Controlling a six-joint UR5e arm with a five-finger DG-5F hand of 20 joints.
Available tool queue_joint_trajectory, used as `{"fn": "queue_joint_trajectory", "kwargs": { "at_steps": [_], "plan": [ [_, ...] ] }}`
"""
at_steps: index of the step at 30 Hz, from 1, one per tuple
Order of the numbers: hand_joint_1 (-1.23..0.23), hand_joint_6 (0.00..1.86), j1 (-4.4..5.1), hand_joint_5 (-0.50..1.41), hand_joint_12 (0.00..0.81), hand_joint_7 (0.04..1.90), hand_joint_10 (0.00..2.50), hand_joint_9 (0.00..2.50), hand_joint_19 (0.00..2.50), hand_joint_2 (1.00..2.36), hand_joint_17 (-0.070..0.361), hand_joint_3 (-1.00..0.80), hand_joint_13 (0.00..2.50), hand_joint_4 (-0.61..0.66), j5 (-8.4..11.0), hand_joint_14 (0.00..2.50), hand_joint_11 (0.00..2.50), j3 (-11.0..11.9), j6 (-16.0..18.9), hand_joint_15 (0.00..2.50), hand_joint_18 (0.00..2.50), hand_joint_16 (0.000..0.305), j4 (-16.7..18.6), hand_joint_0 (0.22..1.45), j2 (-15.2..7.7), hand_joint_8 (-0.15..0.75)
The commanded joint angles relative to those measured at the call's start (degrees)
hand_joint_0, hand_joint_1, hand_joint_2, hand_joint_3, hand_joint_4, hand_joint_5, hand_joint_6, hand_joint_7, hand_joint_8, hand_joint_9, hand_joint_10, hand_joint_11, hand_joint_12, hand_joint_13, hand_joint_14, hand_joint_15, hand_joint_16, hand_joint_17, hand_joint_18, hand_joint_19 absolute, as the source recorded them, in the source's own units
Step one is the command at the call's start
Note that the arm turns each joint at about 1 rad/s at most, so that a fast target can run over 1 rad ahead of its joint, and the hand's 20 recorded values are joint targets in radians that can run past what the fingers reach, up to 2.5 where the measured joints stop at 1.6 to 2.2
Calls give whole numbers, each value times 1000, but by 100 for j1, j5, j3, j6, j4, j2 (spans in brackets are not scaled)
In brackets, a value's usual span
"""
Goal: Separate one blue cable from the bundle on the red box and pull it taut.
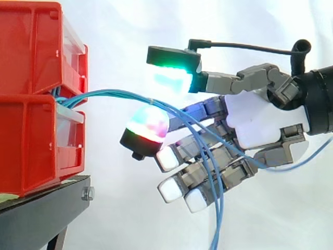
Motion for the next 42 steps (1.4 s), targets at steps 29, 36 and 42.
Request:
{"fn": "queue_joint_trajectory", "kwargs": {
  "at_steps": [29, 36, 42],
  "plan": [
    [-756, 931, -9, -93, 344, 991, 18, 1023, 498, 1000, 89, -500, 810, 9, -9, 23, 546, 9, 10, 566, 794, 40, -21, 612, -1, 198],
    [-524, 899, -9, -79, 362, 968, 18, 1051, 513, 1000, 97, -500, 804, 32, -70, 23, 529, 9, 10, 570, 768, 43, -117, 516, -1, 216],
    [-590, 884, -9, -81, 354, 982, 16, 1043, 522, 1012, 92, -327, 791, 12, -79, 23, 537, 9, 10, 572, 741, 41, -153, 559, -1, 207]
  ]
}}
